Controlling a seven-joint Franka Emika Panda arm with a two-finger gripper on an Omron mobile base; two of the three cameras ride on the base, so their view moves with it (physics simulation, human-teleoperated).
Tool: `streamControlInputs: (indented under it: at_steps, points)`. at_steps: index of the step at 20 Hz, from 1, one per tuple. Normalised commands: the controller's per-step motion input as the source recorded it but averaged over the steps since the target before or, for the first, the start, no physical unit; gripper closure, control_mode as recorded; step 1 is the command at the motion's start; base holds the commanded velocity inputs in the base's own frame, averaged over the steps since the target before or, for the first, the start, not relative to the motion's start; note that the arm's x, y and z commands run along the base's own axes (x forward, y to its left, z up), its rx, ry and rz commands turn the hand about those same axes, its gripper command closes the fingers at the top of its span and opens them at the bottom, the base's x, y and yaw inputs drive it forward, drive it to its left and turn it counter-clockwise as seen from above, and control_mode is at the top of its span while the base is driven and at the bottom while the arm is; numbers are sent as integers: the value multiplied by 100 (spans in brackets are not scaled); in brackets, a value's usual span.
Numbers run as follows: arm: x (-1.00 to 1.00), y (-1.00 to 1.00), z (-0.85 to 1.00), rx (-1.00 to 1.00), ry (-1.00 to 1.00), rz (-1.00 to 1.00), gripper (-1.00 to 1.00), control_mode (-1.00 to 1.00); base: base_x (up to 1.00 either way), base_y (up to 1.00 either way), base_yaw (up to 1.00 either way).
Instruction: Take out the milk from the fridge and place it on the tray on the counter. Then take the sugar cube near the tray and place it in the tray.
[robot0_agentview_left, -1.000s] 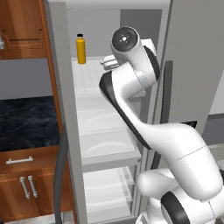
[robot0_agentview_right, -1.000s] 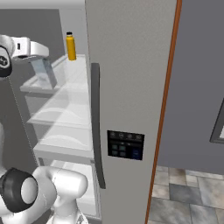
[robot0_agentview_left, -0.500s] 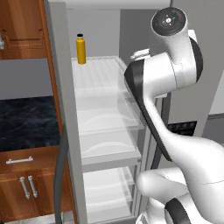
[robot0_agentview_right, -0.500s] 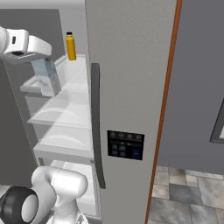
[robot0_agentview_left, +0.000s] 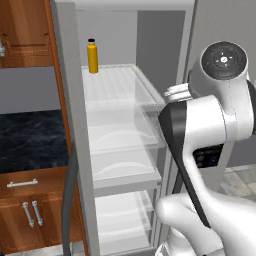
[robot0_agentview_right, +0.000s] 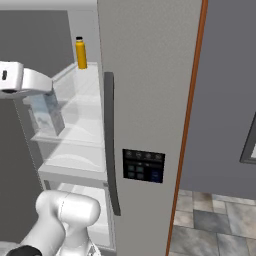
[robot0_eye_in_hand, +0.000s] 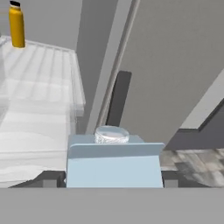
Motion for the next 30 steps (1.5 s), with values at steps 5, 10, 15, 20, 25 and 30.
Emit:
streamControlInputs:
  at_steps: [5, 10, 15, 20, 25, 30]
  points:
    - [-25, -4, -40, 13, 7, 3, 100, -100, 0, 0, 0]
    - [-4, 0, -20, 6, 16, 1, 100, -100, 0, 0, 0]
    - [-3, 0, -14, 0, 20, 0, 100, -100, 0, 0, 0]
    - [-23, 0, 0, 0, 4, 0, 100, 100, -60, -8, 5]
    - [0, 0, 0, 0, 0, 0, 100, 100, -100, -17, 12]
    - [0, 0, 0, 0, 0, 0, 100, 100, -100, -17, 16]
